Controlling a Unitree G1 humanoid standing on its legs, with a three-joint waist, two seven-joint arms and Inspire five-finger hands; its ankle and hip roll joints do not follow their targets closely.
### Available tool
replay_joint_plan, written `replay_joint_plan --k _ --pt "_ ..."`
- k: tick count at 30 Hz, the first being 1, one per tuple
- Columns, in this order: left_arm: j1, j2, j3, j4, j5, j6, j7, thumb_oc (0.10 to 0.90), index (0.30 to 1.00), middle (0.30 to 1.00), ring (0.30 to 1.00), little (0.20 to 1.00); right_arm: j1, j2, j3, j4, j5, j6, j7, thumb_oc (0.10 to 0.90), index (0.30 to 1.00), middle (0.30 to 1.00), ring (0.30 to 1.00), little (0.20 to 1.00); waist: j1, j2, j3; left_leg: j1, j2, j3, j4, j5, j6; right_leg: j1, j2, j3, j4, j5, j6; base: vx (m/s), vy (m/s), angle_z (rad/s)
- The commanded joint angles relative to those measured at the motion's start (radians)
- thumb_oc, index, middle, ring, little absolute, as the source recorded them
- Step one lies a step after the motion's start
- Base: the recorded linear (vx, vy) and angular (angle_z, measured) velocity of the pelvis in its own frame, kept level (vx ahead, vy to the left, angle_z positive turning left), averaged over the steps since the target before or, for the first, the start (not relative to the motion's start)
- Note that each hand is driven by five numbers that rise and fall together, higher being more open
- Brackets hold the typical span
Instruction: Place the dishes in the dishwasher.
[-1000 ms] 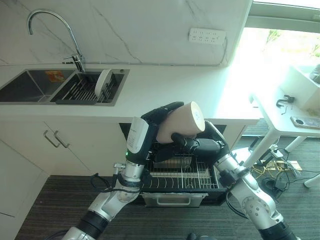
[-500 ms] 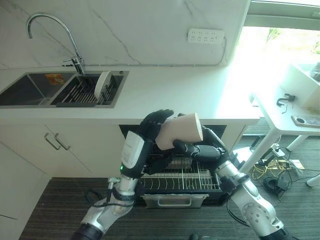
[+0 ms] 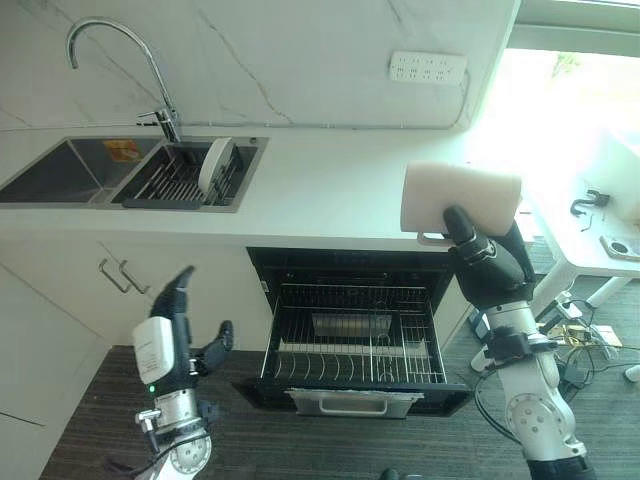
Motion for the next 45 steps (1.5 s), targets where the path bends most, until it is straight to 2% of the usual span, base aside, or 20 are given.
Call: replay_joint_plan --k 1,2,3,5,6,8,13,14,20,25,30,37,39,45 --pt "-0.098 0.081 0.028 -0.096 -0.234 -0.127 -0.157 0.800 0.900 0.900 0.900 0.900 -0.087 0.023 -0.063 -0.119 -0.019 -0.075 0.027 0.400 0.300 0.300 0.300 0.300 0.008 -0.023 -0.020 -0.012 0.070 0.040 0.056 -0.080 -0.003 0.087 -0.070 -0.001 -0.003 -0.109 0.096 0.00 0.000 0.00" --pt "-0.106 0.077 0.052 -0.129 -0.346 -0.126 -0.251 0.800 0.900 0.900 0.900 0.900 -0.085 0.022 -0.074 -0.110 -0.025 -0.067 0.028 0.400 0.300 0.300 0.300 0.300 0.007 -0.022 -0.020 -0.011 0.070 0.038 0.056 -0.080 -0.003 0.088 -0.070 -0.001 -0.003 -0.111 0.096 0.00 0.000 0.00" --pt "-0.114 0.074 0.069 -0.173 -0.468 -0.096 -0.389 0.800 0.900 0.900 0.900 0.900 -0.081 0.027 -0.082 -0.104 -0.037 -0.057 0.021 0.400 0.300 0.300 0.300 0.300 0.006 -0.021 -0.019 -0.010 0.069 0.036 0.056 -0.081 -0.002 0.090 -0.070 -0.002 -0.003 -0.111 0.096 0.00 0.000 0.00" --pt "-0.112 0.085 0.069 -0.287 -0.580 0.012 -0.616 0.800 0.900 0.900 0.900 0.900 -0.070 0.027 -0.099 -0.102 -0.042 -0.045 0.016 0.400 0.300 0.300 0.300 0.300 0.006 -0.016 -0.017 -0.009 0.069 0.034 0.056 -0.079 0.001 0.092 -0.072 -0.007 -0.003 -0.110 0.098 -0.04 0.004 0.01" --pt "-0.108 0.119 0.039 -0.430 -0.627 0.193 -0.825 0.800 0.900 0.900 0.900 0.900 -0.060 0.017 -0.118 -0.119 -0.042 -0.031 0.015 0.400 0.300 0.300 0.300 0.300 0.002 -0.004 -0.009 -0.009 0.069 0.033 0.056 -0.078 0.005 0.091 -0.072 -0.009 -0.003 -0.108 0.102 -0.09 0.007 0.04" --pt "-0.114 0.144 0.019 -0.490 -0.633 0.257 -0.906 0.800 0.900 0.900 0.900 0.900 -0.061 0.009 -0.119 -0.126 -0.046 -0.028 0.008 0.400 0.300 0.300 0.300 0.300 0.000 0.002 -0.006 -0.009 0.070 0.033 0.056 -0.076 0.006 0.090 -0.071 -0.009 -0.003 -0.106 0.104 -0.06 0.001 0.02" --pt "-0.145 0.198 -0.023 -0.534 -0.615 0.365 -0.995 0.800 0.900 0.900 0.900 0.900 -0.068 -0.012 -0.102 -0.124 -0.045 -0.038 -0.006 0.400 0.300 0.300 0.300 0.300 -0.008 0.013 0.000 -0.009 0.070 0.037 0.056 -0.073 0.007 0.089 -0.069 -0.007 -0.003 -0.105 0.106 -0.02 0.000 -0.04" --pt "-0.157 0.217 -0.041 -0.534 -0.575 0.385 -1.018 0.800 0.900 0.900 0.900 0.900 -0.071 -0.019 -0.096 -0.121 -0.042 -0.042 -0.008 0.400 0.300 0.300 0.300 0.300 -0.011 0.016 0.001 -0.009 0.071 0.040 0.056 -0.072 0.007 0.088 -0.069 -0.005 -0.003 -0.104 0.107 0.00 0.000 0.00" --pt "-0.229 0.293 -0.127 -0.505 -0.505 0.507 -1.079 0.800 0.900 0.900 0.900 0.900 -0.087 -0.053 -0.070 -0.102 -0.025 -0.060 -0.018 0.400 0.300 0.300 0.300 0.300 -0.024 0.025 0.001 -0.006 0.075 0.050 0.056 -0.070 0.006 0.086 -0.068 0.000 -0.003 -0.101 0.112 -0.01 -0.001 0.00" --pt "-0.307 0.313 -0.205 -0.433 -0.476 0.555 -1.078 0.800 0.900 0.900 0.900 0.900 -0.098 -0.062 -0.044 -0.084 -0.018 -0.074 -0.013 0.400 0.300 0.300 0.300 0.300 -0.040 0.029 -0.002 -0.004 0.078 0.059 0.056 -0.071 0.008 0.083 -0.062 0.010 -0.003 -0.100 0.114 0.00 0.000 0.00" --pt "-0.377 0.296 -0.280 -0.339 -0.441 0.592 -1.065 0.800 0.900 0.900 0.900 0.900 -0.112 -0.063 -0.023 -0.069 -0.018 -0.071 -0.007 0.400 0.300 0.300 0.300 0.300 -0.057 0.031 -0.003 0.000 0.083 0.073 0.056 -0.069 0.008 0.081 -0.056 0.023 -0.003 -0.099 0.115 0.00 -0.002 -0.07" --pt "-0.441 0.255 -0.334 -0.217 -0.381 0.550 -0.911 0.800 0.900 0.900 0.900 0.900 -0.123 -0.059 -0.007 -0.054 -0.011 -0.066 -0.002 0.400 0.300 0.300 0.300 0.300 -0.071 0.026 -0.005 0.005 0.084 0.081 0.056 -0.074 0.010 0.082 -0.050 0.034 -0.003 -0.102 0.113 0.01 -0.009 -0.07" --pt "-0.452 0.203 -0.365 -0.131 -0.304 0.538 -0.831 0.800 0.900 0.900 0.900 0.900 -0.120 -0.044 -0.003 -0.049 -0.014 -0.060 0.013 0.400 0.300 0.300 0.300 0.300 -0.080 0.021 -0.009 0.007 0.087 0.086 0.056 -0.077 0.009 0.082 -0.045 0.042 -0.003 -0.104 0.111 0.01 -0.010 -0.02" --pt "-0.449 0.122 -0.415 0.040 -0.191 0.500 -0.731 0.800 0.900 0.900 0.900 0.900 -0.124 -0.032 -0.005 -0.051 -0.015 -0.035 0.019 0.400 0.300 0.300 0.300 0.300 -0.095 0.014 -0.010 0.012 0.092 0.099 0.056 -0.080 0.009 0.081 -0.038 0.056 -0.003 -0.104 0.108 0.00 -0.001 -0.01"
